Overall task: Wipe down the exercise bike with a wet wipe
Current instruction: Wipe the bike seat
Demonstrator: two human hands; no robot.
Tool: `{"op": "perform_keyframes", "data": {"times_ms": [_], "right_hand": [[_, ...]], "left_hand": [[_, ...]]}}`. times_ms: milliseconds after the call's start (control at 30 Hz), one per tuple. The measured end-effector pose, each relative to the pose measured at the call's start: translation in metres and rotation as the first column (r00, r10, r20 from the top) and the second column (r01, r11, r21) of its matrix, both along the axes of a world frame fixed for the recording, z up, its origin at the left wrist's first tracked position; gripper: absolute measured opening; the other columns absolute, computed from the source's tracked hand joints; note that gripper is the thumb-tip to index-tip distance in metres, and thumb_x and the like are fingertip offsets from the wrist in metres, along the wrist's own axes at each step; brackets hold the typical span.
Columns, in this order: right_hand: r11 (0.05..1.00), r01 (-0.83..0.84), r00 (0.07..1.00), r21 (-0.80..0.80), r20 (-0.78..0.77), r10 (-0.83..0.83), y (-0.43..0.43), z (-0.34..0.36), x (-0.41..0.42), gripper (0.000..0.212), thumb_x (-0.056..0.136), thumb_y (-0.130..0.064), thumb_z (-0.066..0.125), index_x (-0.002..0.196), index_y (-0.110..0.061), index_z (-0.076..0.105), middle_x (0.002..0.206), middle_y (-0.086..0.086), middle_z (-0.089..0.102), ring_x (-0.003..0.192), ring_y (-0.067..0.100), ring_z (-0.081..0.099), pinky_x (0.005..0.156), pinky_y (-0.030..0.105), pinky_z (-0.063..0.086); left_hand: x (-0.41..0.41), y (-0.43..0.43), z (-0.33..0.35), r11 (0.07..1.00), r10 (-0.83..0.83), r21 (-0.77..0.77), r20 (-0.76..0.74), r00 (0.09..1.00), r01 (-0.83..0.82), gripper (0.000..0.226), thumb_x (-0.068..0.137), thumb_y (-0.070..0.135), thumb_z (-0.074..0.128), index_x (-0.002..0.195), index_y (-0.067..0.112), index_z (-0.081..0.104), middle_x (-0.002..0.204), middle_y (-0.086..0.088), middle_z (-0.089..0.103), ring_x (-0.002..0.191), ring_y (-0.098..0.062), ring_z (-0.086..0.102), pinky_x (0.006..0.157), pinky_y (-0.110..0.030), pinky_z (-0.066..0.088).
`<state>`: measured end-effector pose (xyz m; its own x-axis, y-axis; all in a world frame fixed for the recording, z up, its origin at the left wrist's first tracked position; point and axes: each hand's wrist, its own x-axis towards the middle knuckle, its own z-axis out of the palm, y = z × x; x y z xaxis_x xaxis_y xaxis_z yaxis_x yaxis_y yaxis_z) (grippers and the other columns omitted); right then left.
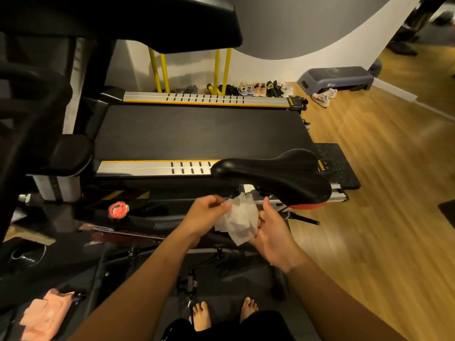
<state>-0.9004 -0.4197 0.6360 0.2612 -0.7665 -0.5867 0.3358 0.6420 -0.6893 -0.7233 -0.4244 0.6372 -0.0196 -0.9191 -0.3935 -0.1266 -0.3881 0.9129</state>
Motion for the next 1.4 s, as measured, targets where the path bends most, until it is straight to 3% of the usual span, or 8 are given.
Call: {"op": "perform_keyframes", "data": {"times_ms": [200, 400, 533, 633, 733, 833, 1033, 1400], "right_hand": [[0.992, 0.087, 0.926, -0.095, -0.36, -0.116, -0.005, -0.019, 0.0, 0.019, 0.098, -0.015, 0.056, 0.113, -0.01, 0.065, 0.106, 0.01, 0.073, 0.099, 0.027, 0.07, 0.089, 0.046, 0.056], [0.898, 0.37, 0.897, 0.24, 0.16, -0.412, -0.026, -0.021, -0.005, 0.028, 0.103, -0.012, 0.041, 0.123, -0.007, 0.06, 0.12, 0.017, 0.068, 0.112, 0.029, 0.063, 0.096, 0.043, 0.05], [0.861, 0.389, 0.86, 0.326, 0.206, -0.467, -0.03, -0.02, -0.001, 0.031, 0.102, -0.011, 0.037, 0.119, -0.003, 0.062, 0.116, 0.018, 0.069, 0.117, 0.029, 0.06, 0.109, 0.041, 0.04], [0.874, 0.381, 0.879, 0.302, 0.175, -0.443, -0.027, -0.017, -0.005, 0.041, 0.101, -0.014, 0.034, 0.135, -0.002, 0.052, 0.134, 0.023, 0.057, 0.131, 0.034, 0.049, 0.113, 0.039, 0.035], [0.855, 0.461, 0.861, 0.239, 0.113, -0.496, -0.024, -0.018, -0.019, 0.038, 0.096, -0.008, 0.036, 0.128, -0.002, 0.056, 0.126, 0.021, 0.063, 0.124, 0.036, 0.055, 0.106, 0.047, 0.038], [0.833, 0.506, 0.838, 0.224, 0.098, -0.536, -0.019, -0.018, -0.033, 0.032, 0.092, -0.002, 0.038, 0.116, -0.001, 0.06, 0.113, 0.018, 0.07, 0.111, 0.032, 0.064, 0.107, 0.049, 0.04], [0.796, 0.552, 0.82, 0.248, 0.012, -0.572, 0.001, -0.028, -0.057, 0.038, 0.089, -0.001, 0.04, 0.123, -0.001, 0.057, 0.115, 0.02, 0.069, 0.112, 0.034, 0.063, 0.107, 0.048, 0.042], [0.926, 0.339, 0.939, 0.166, -0.118, -0.323, 0.003, -0.02, -0.032, 0.043, 0.091, 0.005, 0.041, 0.132, -0.005, 0.051, 0.123, 0.019, 0.064, 0.12, 0.033, 0.058, 0.11, 0.047, 0.039]], "left_hand": [[-0.002, -0.015, -0.012, 0.998, 0.051, 0.034, -0.025, 0.998, -0.05, 0.02, 0.084, 0.007, 0.074, 0.101, 0.014, 0.067, 0.102, -0.005, 0.071, 0.099, -0.026, 0.068, 0.077, -0.036, 0.058], [-0.024, -0.051, -0.016, 0.953, 0.231, -0.23, 0.119, 0.966, -0.199, 0.029, 0.086, 0.011, 0.074, 0.112, 0.015, 0.062, 0.104, -0.001, 0.067, 0.098, -0.011, 0.065, 0.088, -0.031, 0.056], [-0.037, -0.03, -0.024, 0.794, 0.129, -0.368, 0.88, 0.458, 0.484, 0.038, 0.095, 0.033, 0.055, 0.13, 0.019, 0.057, 0.137, -0.008, 0.054, 0.132, -0.027, 0.044, 0.114, -0.043, 0.029], [-0.044, -0.013, -0.03, 0.699, -0.147, -0.072, 0.959, 0.241, 0.712, 0.058, 0.104, 0.043, 0.023, 0.155, 0.015, 0.025, 0.165, -0.005, 0.014, 0.153, -0.022, 0.004, 0.123, -0.049, -0.004], [-0.044, -0.041, -0.03, 0.711, -0.196, 0.044, 0.971, 0.138, 0.702, 0.061, 0.102, 0.049, 0.024, 0.153, 0.016, 0.023, 0.159, -0.004, 0.028, 0.147, -0.024, 0.022, 0.121, -0.044, 0.01], [-0.053, -0.052, -0.025, 0.691, -0.182, -0.004, 0.967, 0.179, 0.723, 0.058, 0.098, 0.053, 0.029, 0.144, 0.019, 0.039, 0.147, -0.006, 0.044, 0.134, -0.026, 0.038, 0.114, -0.04, 0.024], [-0.056, -0.01, -0.04, 0.609, -0.233, 0.029, 0.962, 0.144, 0.793, 0.081, 0.1, 0.06, 0.025, 0.153, 0.003, 0.001, 0.156, -0.014, -0.026, 0.143, -0.024, -0.03, 0.116, -0.039, -0.02], [-0.069, -0.035, -0.04, 0.677, -0.258, -0.068, 0.911, 0.323, 0.733, 0.074, 0.101, 0.048, 0.027, 0.157, 0.012, -0.006, 0.165, -0.014, -0.003, 0.152, -0.028, -0.008, 0.123, -0.039, -0.009]]}}
